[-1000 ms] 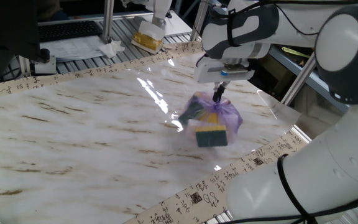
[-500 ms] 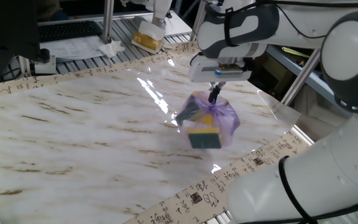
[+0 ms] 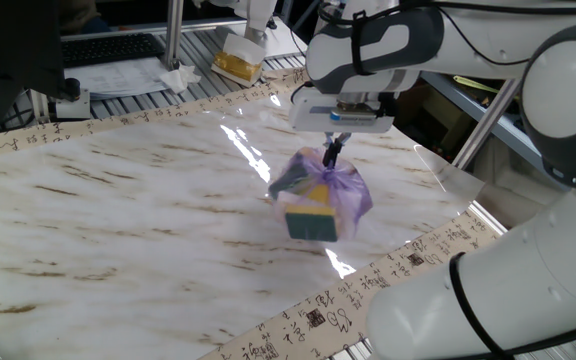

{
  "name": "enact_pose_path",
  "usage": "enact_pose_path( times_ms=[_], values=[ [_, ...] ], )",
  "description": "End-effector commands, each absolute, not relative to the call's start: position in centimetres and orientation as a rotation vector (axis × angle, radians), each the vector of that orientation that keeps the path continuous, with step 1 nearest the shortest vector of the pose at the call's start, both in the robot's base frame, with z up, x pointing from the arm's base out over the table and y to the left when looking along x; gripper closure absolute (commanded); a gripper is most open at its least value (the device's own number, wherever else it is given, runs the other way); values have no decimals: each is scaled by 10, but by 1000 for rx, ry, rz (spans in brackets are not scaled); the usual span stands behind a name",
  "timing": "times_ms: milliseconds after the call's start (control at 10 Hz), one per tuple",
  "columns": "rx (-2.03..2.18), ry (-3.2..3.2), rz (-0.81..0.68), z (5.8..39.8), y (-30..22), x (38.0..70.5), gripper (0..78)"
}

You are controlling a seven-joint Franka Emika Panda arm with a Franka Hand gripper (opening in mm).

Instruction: Pick up a bag of things

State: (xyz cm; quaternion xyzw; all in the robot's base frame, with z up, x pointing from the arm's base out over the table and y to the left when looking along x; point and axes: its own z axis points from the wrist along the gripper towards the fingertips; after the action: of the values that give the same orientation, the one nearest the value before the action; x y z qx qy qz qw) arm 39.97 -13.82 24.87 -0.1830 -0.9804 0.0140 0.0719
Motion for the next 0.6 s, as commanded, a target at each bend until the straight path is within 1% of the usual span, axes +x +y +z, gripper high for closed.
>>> enact_pose_path(
  times_ms=[100,600],
  values=[
    [-603,-2942,26,248,-124,407,764],
    [-607,-2955,-1,235,-114,410,764]
  ],
)
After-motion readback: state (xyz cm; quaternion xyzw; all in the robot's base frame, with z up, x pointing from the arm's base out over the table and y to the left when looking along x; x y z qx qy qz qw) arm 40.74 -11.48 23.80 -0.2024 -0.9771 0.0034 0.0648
